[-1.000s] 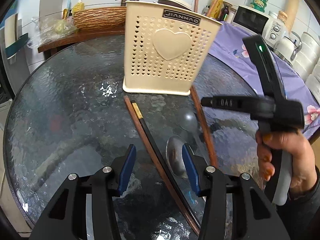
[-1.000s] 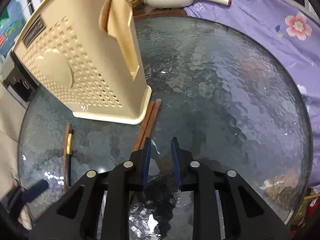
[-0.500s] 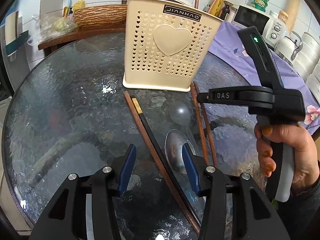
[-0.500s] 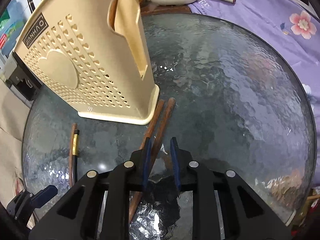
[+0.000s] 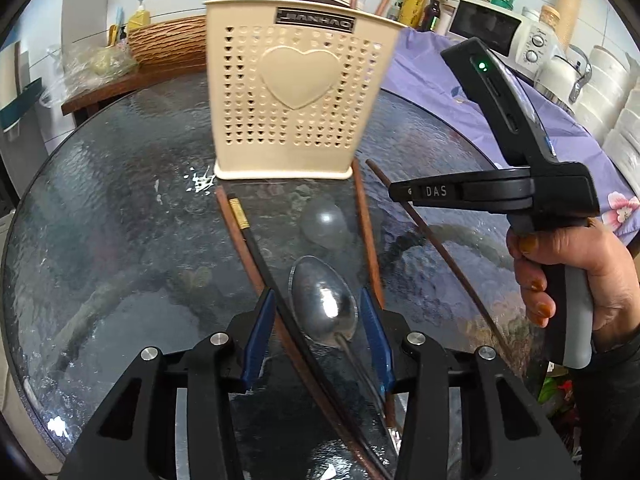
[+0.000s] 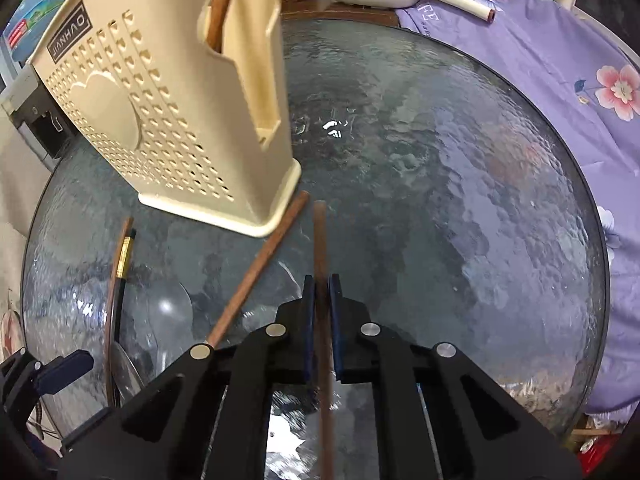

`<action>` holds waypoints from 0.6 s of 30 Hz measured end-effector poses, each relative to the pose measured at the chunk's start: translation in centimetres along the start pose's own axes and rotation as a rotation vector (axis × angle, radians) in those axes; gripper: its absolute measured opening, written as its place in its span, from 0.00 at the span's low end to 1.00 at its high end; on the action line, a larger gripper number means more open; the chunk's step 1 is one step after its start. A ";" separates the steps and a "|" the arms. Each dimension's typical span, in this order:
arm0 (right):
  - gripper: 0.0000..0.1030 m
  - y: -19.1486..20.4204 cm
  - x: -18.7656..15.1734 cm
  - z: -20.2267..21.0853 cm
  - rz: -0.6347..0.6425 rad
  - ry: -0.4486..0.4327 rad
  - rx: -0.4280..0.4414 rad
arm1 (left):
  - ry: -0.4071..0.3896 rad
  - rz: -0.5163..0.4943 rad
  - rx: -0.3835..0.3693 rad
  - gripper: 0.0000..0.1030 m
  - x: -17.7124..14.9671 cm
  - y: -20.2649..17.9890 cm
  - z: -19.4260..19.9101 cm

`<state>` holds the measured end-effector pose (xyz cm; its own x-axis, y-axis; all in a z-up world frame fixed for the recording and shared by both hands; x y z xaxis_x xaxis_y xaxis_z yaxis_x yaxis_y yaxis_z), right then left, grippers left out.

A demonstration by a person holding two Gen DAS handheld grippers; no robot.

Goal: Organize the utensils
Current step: 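Close left tool on the metal spoon handle while right tool grasps a brown chopstick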

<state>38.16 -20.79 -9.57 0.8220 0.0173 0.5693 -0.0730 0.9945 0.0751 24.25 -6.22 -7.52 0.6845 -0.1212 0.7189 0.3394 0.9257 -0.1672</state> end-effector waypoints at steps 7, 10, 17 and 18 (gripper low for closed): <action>0.07 -0.3 -1.2 0.7 -0.008 -0.016 0.000 | 0.033 -0.013 0.000 0.27 -0.2 -0.9 -1.4; 0.07 -0.2 -1.3 0.8 -0.013 -0.021 0.001 | 0.042 -0.030 -0.002 0.25 -0.1 -1.7 -1.9; 0.07 0.0 -2.2 1.3 -0.008 -0.037 0.004 | 0.050 -0.030 0.004 0.16 0.2 -2.1 -2.7; 0.07 0.0 -2.2 1.4 -0.008 -0.039 0.002 | 0.051 -0.026 -0.003 0.14 0.2 -2.2 -2.7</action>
Point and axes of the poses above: each gripper's, at about its wrist camera, not at the fingertips, and z roughly against the way its jaws point, y to its left, x to its top, the point moved 3 cm from there along -z, roughly the way its jaws point, and after that the axes turned 6 degrees about -y, right-handed, at the moved point
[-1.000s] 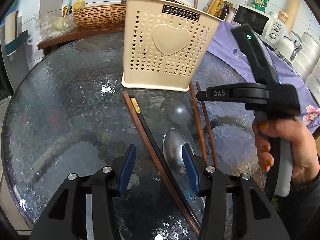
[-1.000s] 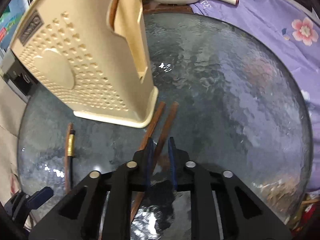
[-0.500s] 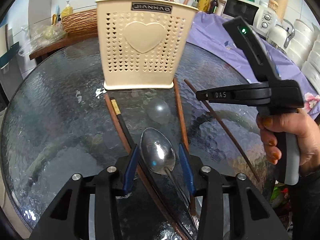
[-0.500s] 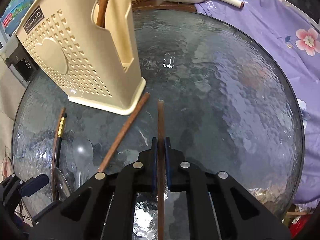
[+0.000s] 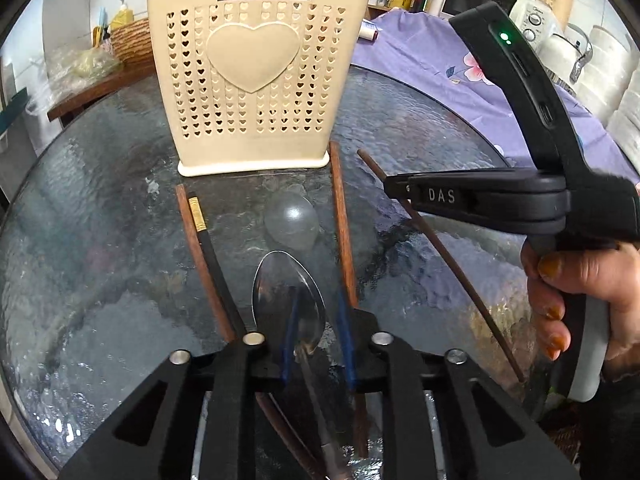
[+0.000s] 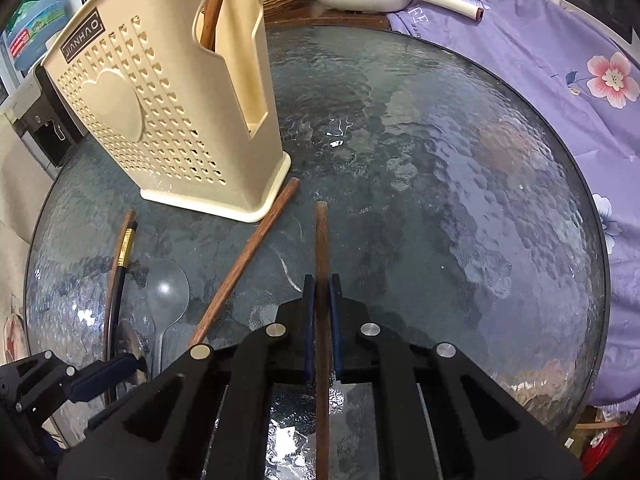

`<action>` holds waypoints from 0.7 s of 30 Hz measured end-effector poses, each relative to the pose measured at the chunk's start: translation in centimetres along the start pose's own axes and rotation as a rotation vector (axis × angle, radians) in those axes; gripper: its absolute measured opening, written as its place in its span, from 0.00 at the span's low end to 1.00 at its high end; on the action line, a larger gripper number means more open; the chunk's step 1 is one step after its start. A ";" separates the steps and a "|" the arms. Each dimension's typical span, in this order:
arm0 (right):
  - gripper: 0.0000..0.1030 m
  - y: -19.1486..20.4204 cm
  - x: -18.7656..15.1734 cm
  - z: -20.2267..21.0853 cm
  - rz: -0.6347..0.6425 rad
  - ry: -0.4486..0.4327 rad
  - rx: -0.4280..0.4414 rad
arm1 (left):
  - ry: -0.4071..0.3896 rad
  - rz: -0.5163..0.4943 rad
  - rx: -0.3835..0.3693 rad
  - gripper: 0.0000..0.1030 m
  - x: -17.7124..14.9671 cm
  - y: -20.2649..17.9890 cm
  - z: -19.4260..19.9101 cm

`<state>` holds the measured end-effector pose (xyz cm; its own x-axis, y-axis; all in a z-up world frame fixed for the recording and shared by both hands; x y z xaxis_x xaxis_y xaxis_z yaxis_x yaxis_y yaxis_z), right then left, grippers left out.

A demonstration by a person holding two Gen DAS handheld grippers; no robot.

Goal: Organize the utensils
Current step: 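Close left tool on the metal spoon handle while right tool grasps a brown chopstick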

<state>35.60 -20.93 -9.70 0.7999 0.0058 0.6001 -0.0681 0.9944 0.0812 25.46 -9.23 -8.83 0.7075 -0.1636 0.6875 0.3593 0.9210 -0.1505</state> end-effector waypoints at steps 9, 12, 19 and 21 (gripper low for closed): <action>0.07 -0.6 -0.4 0.4 -0.049 -0.022 0.040 | -0.032 0.033 -0.025 0.03 0.2 0.6 1.2; 0.07 -0.9 -0.5 0.6 -0.076 -0.028 0.072 | -0.051 0.041 -0.032 0.02 0.5 1.2 1.9; 0.07 -1.2 -0.1 2.4 -0.093 -0.088 0.111 | -0.078 0.046 -0.062 0.00 0.5 1.6 3.5; 0.07 -1.1 0.0 2.6 -0.090 -0.094 0.110 | -0.078 0.051 -0.072 0.00 0.6 1.6 3.5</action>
Point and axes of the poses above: each gripper's, at about its wrist camera, not at the fingertips, and z roughly against the way its jaws point, y to its left, x to its top, the point moved 3 cm from there along -z, roughly the way its jaws point, and after that the axes turned 6 degrees about -y, right-handed, at the moved point
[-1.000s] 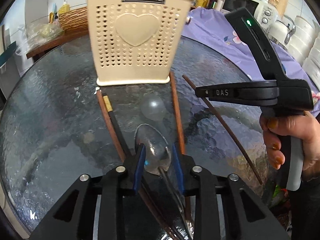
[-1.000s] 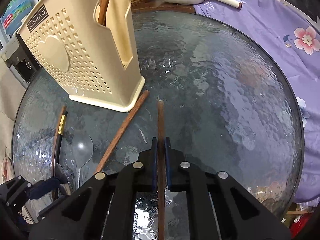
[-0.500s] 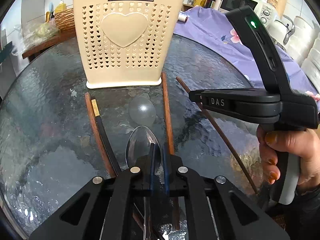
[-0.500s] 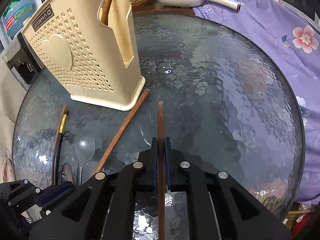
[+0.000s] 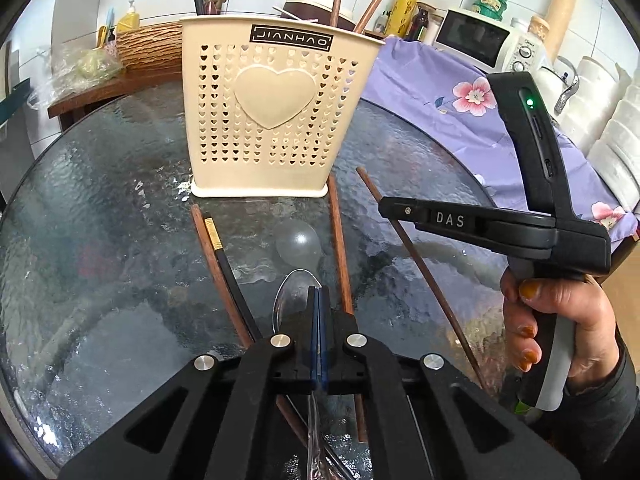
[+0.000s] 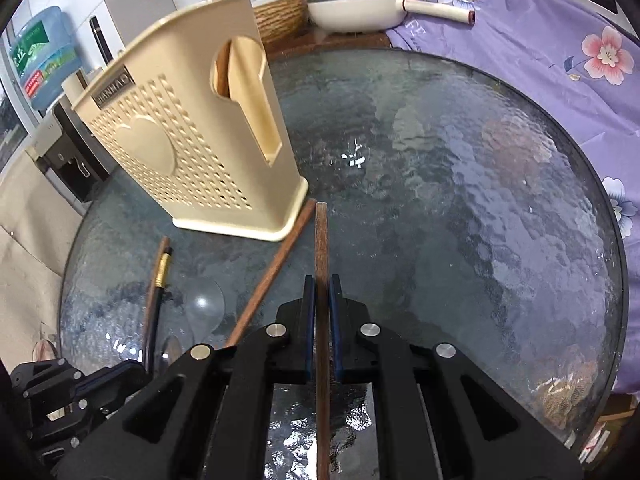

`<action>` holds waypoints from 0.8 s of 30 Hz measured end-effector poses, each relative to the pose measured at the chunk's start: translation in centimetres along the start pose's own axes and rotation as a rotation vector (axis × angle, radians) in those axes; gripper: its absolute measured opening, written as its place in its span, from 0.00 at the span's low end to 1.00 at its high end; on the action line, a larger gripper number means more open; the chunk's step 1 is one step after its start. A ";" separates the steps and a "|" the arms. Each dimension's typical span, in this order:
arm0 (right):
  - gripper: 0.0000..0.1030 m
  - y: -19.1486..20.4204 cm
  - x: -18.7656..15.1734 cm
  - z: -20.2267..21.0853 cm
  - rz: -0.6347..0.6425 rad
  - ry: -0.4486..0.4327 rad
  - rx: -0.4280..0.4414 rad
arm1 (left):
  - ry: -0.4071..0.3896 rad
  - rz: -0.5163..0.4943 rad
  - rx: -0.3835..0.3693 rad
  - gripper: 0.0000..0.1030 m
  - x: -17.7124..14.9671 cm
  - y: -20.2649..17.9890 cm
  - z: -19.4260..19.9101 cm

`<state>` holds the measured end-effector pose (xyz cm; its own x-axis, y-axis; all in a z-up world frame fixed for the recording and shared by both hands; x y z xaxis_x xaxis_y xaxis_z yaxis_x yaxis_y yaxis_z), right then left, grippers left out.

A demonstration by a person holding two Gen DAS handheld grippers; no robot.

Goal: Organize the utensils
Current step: 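Close left tool on the metal spoon handle while right tool grasps a brown chopstick, then lift the spoon with left tool while right tool lifts the brown chopstick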

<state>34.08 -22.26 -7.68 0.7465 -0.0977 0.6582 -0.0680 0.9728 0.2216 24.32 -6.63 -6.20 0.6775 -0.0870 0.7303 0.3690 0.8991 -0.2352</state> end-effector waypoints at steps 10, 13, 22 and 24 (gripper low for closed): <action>0.07 -0.1 -1.0 -0.3 -0.001 0.016 -0.008 | -0.025 -0.107 0.084 0.59 0.0 -1.5 -0.3; 0.07 0.0 -1.3 -0.4 0.000 0.022 -0.011 | -0.010 -0.111 0.094 0.52 0.1 -1.7 -1.2; 0.07 -0.2 -1.5 -0.1 0.000 0.020 -0.020 | 0.039 -0.130 0.144 0.34 -0.7 -2.0 -3.8; 0.07 -0.3 -1.6 -0.2 -0.001 0.025 -0.022 | 0.038 -0.139 0.152 0.33 -0.8 -2.0 -3.9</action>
Point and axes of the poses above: each gripper's, at about its wrist camera, not at the fingertips, and z roughly against the way its jaws point, y to its left, x to its top, the point moved 3 cm from there along -z, roughly the way its jaws point, and after that the axes turned 6 degrees about -y, right-handed, at the moved point
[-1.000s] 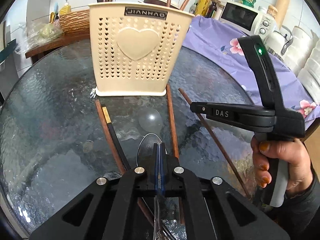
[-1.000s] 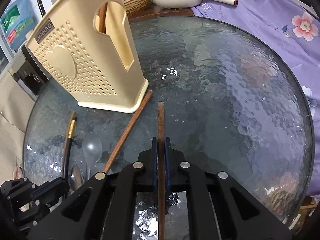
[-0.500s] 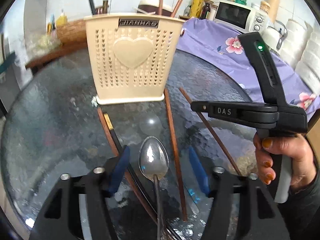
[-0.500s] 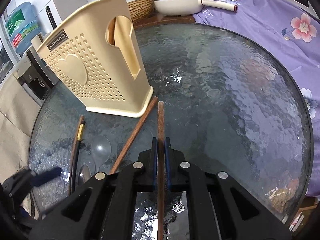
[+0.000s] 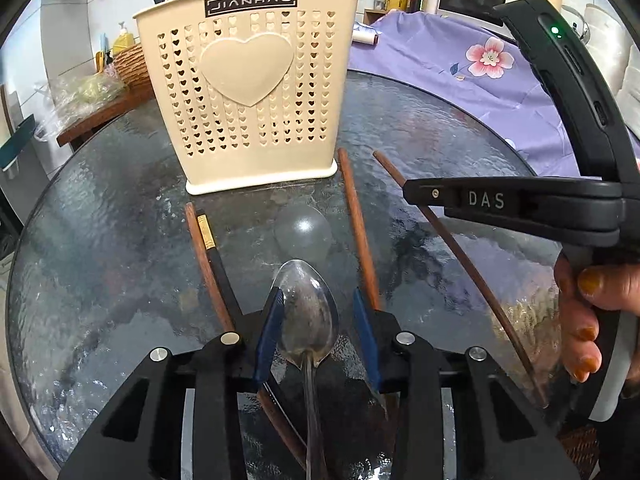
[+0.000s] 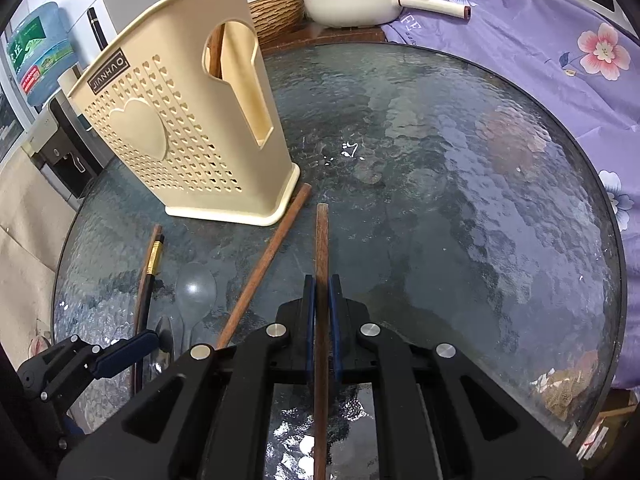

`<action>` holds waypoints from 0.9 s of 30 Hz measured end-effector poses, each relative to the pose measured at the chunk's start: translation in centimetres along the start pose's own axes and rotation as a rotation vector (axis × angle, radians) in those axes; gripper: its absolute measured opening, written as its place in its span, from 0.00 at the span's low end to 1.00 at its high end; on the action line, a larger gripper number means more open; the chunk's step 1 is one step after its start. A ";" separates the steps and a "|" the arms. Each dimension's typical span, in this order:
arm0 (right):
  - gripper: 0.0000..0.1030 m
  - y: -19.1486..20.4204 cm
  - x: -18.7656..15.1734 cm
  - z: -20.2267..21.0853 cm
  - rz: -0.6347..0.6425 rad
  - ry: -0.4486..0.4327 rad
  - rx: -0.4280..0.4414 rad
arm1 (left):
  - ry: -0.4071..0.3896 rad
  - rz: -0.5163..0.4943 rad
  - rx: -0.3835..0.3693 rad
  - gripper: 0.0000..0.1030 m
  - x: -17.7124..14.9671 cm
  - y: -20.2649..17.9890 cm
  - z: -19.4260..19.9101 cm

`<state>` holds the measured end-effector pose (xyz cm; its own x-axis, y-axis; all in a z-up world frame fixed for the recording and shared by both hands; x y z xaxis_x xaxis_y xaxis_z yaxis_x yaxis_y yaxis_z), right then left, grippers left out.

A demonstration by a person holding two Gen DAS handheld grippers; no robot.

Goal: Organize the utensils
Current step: 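Lift the spoon with left tool while right tool lifts the brown chopstick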

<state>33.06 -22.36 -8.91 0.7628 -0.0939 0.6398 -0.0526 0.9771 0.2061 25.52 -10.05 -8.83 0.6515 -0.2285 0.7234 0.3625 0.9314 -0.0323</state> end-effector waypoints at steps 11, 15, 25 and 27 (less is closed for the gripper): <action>0.07 0.3 -0.1 0.5 -0.002 -0.018 0.025 | 0.005 0.038 -0.053 0.04 0.2 0.2 0.3; 0.07 0.3 0.2 1.1 -0.007 -0.035 0.052 | -0.010 0.055 -0.075 0.03 0.4 0.6 0.9; 0.07 0.2 0.0 1.0 -0.010 -0.026 0.052 | -0.055 -0.008 0.014 0.60 1.0 0.2 1.5; 0.07 0.3 -0.1 1.0 -0.010 -0.024 0.054 | -0.041 -0.025 0.009 0.56 1.1 -0.1 0.9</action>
<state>32.31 -22.24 -8.21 0.7475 -0.1090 0.6552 -0.0804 0.9643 0.2523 25.62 -10.14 -7.42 0.6146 -0.2397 0.7516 0.3719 0.9282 -0.0081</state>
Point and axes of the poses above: each gripper's, at about its wrist camera, not at the fingertips, and z roughly against the way its jaws point, y to its left, x to its top, the point moved 3 cm from there along -z, roughly the way its jaws point, and after that the axes turned 6 degrees about -y, right-handed, at the moved point
